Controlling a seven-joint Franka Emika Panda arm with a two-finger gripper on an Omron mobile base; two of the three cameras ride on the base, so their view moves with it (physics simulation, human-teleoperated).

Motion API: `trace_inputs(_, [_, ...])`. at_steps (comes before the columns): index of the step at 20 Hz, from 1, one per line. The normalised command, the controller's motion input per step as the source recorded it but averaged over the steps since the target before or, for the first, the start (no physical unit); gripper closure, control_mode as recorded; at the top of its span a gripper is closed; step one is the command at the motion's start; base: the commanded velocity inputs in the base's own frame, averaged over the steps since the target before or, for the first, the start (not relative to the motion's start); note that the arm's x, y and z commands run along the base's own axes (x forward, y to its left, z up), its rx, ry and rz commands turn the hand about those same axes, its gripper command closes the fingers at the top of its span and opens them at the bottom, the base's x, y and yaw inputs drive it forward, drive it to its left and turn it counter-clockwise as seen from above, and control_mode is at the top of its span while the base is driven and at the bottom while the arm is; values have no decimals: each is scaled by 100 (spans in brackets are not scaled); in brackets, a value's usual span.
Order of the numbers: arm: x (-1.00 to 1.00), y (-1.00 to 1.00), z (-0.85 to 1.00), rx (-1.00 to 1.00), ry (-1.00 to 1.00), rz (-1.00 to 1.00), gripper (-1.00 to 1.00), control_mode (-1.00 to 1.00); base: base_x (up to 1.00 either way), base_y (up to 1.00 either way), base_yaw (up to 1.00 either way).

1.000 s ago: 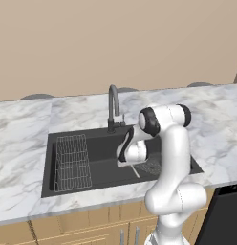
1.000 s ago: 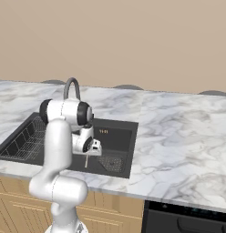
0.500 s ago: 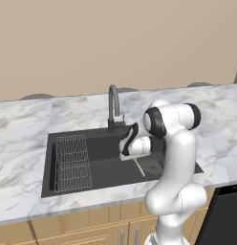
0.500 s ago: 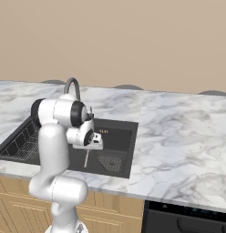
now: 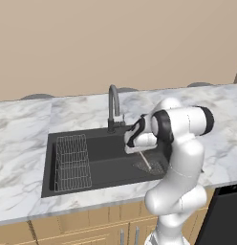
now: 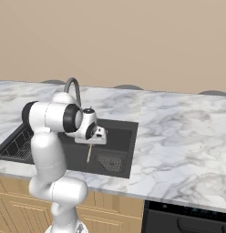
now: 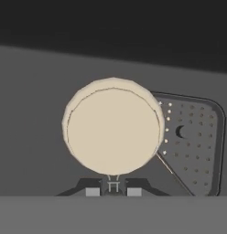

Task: Pick up the dish brush and soap dispenser from the sink, and place them back in the cabinet, and close the cabinet doors.

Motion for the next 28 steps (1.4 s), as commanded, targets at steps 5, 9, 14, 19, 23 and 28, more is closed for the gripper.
trace_inputs(5, [-15,-13,50,-1,0,0,100,-100,0,0,0])
trace_inputs(9, [-25,-9,53,0,0,0,100,-100,0,0,0])
trace_inputs(14, [-30,-11,51,0,0,-2,100,-100,0,0,0])
trace_inputs(19, [-25,-13,53,0,-1,-3,100,-100,0,0,0])
trace_inputs(23, [-8,-9,47,0,0,-5,100,-100,0,0,0])
trace_inputs(28, [-8,-7,44,0,-1,-5,100,-100,0,0,0])
